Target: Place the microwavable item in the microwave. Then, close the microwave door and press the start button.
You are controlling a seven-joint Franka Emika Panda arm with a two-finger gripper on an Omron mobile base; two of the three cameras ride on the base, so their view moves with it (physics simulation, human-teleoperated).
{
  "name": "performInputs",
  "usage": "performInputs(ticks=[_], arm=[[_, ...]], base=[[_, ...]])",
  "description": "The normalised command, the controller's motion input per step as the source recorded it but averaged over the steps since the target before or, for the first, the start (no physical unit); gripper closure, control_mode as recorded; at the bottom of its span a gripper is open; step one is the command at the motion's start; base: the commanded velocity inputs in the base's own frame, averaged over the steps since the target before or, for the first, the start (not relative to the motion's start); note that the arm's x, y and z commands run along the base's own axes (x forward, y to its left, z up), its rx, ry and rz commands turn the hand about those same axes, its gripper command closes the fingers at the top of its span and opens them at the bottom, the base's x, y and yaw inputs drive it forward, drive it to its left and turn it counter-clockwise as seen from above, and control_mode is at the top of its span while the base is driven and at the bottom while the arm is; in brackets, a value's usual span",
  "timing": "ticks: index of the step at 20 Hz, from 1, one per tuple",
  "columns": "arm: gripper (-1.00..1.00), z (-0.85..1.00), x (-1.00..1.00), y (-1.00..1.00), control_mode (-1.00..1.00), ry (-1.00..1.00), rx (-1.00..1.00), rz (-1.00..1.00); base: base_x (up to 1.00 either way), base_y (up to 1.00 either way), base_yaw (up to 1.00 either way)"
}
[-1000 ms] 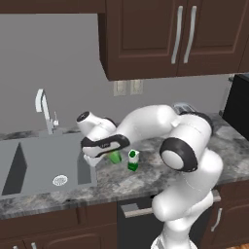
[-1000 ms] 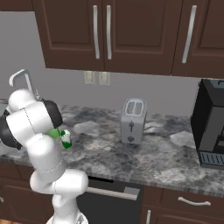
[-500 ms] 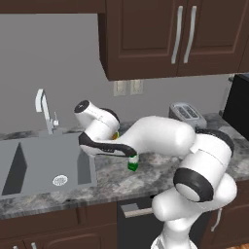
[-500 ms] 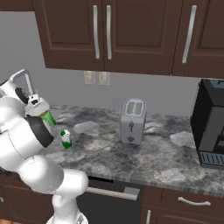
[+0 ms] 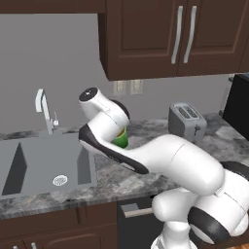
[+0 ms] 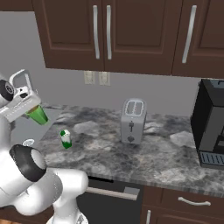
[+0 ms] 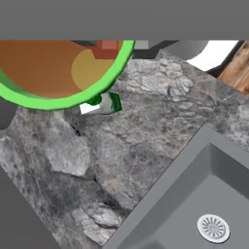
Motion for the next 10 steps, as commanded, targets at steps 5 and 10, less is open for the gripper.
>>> performInputs(ticks=[5, 10], arm=[[1.00, 0.68, -0.69, -0.54, -1.00, 0.00, 0.13, 0.02], [1.00, 0.57, -0.56, -0.73, -1.00, 0.00, 0.07, 0.00]], base=[[0.00, 0.00, 0.00], [0.00, 0.00, 0.00]])
